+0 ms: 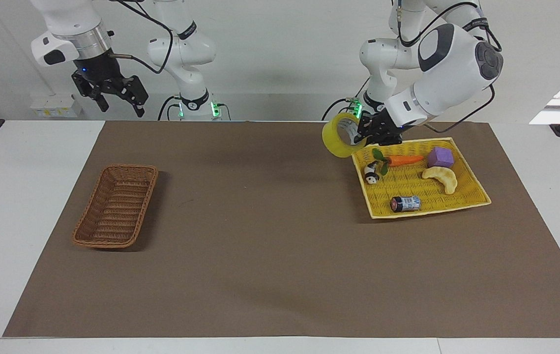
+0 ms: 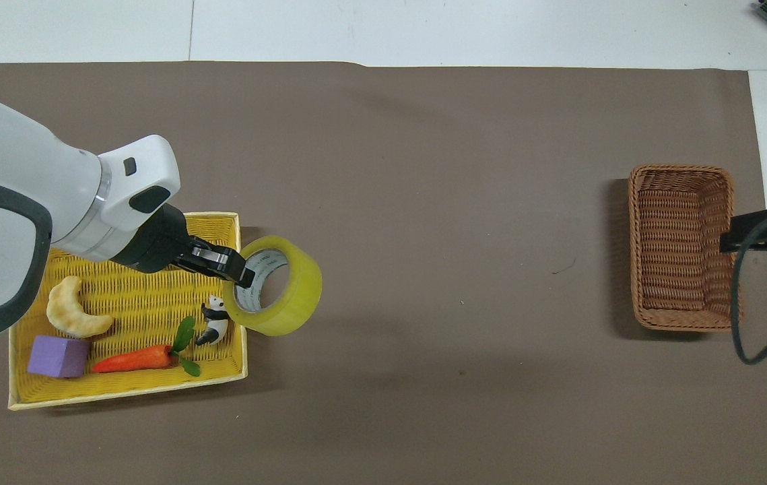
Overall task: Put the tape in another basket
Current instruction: 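Lift the tape roll with the left gripper toward the table center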
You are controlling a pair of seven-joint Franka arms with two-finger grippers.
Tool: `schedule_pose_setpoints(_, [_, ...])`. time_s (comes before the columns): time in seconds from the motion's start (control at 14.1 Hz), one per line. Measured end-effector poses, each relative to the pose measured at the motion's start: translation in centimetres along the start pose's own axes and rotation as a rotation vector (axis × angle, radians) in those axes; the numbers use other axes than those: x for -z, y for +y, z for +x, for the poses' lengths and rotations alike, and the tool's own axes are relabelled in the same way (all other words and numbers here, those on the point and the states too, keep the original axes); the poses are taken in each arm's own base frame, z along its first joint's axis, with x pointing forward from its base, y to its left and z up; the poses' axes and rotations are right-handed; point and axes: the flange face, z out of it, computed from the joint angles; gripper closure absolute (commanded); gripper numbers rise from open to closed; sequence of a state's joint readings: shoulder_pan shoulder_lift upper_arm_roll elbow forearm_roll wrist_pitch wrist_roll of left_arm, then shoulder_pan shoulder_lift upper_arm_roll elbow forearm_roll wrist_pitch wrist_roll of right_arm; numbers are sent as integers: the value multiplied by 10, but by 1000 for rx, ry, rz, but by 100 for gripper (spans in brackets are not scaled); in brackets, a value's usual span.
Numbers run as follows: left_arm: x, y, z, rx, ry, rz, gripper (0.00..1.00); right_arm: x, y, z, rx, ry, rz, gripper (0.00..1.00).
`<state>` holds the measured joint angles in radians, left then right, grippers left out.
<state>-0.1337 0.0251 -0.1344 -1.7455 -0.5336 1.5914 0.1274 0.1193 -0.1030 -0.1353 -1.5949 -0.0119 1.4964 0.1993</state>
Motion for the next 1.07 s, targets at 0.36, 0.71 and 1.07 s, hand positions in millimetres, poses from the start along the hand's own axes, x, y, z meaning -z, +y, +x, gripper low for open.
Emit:
schedule_pose_setpoints(0.36, [-3, 19, -10, -7, -44, -181, 100, 0, 0, 0, 0, 0, 0, 0])
schedule_pose_setpoints(0.71, [-19, 49, -19, -49, -83, -247, 100, 0, 0, 0, 0, -4, -1, 0])
schedule_pose_setpoints(1.07, [-30, 59, -34, -123, -90, -288, 100, -1, -10, -4, 27, -20, 5, 0])
